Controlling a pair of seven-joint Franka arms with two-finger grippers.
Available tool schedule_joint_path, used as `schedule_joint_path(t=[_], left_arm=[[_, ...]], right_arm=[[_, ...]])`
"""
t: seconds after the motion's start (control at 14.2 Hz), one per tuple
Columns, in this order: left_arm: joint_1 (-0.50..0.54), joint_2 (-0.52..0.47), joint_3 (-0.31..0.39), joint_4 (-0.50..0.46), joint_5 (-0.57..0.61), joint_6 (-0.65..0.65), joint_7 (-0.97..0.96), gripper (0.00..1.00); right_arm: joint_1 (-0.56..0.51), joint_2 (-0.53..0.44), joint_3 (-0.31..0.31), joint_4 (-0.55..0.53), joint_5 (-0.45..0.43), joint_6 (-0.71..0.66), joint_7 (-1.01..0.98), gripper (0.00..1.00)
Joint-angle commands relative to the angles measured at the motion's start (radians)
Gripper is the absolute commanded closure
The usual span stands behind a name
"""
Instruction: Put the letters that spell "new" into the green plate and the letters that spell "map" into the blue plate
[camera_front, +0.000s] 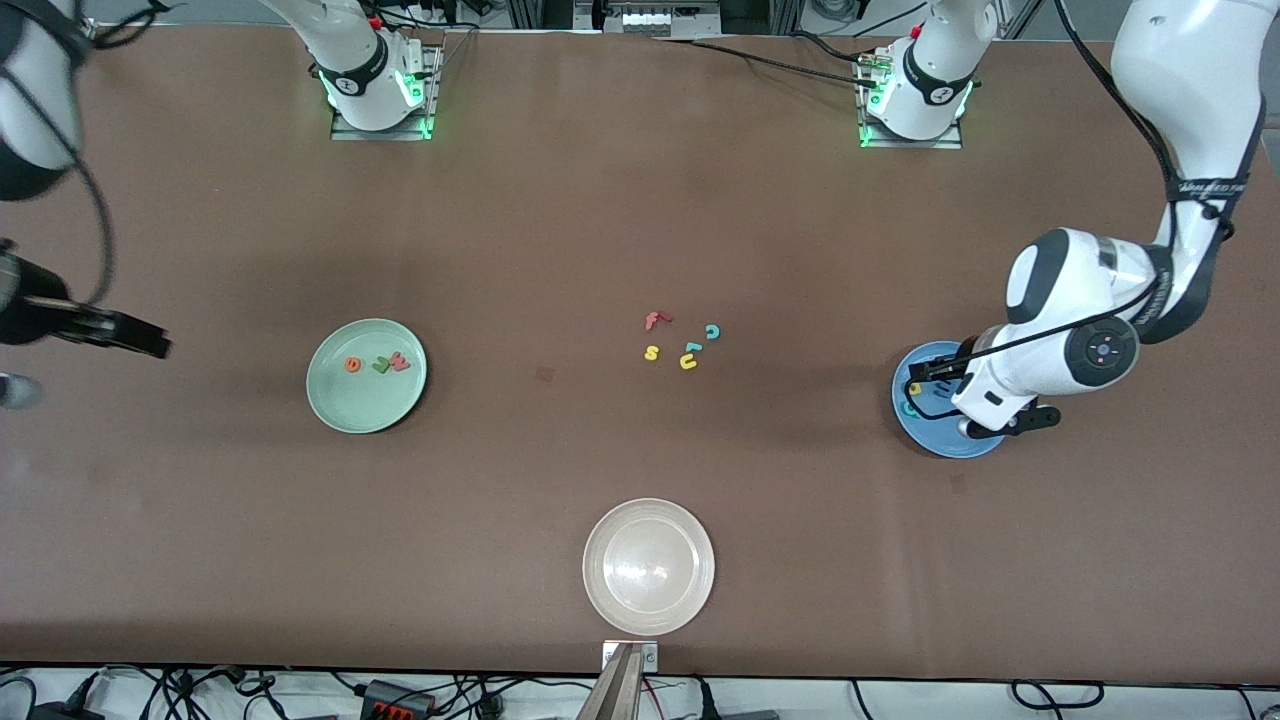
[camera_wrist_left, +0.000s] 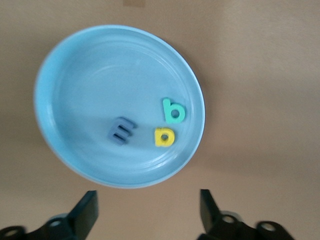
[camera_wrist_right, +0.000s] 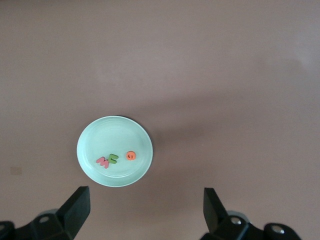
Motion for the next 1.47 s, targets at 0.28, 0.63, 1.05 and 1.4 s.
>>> schedule_joint_path(t=[0.28,0.63,1.05,1.4], left_arm=[[0.012,-0.031,-0.043,0.26,0.016,-0.339,0.229,0.0],[-0.09,-0.22,0.181,0.239,-0.054,-0.397,0.516,0.0],[-0.295,-0.579,0.475,-0.061,-0.232,-0.189,0.563,0.0],[-0.356,-0.594,0.48,-0.044,-0.182,-0.259,0.489,0.0]], right_arm=[[-0.181,-0.163,0.155,-0.064,0.011,-0.015,-0.168,0.0],[-0.176,-0.196,0.164,-0.145,0.006,-0.01,-0.151,0.0],[-0.161,-0.345,0.167,-0.36,-0.03,0.112,-0.153,0.0],[-0.16,-0.347,0.166,-0.37,-0.029,0.114,-0.154,0.0]])
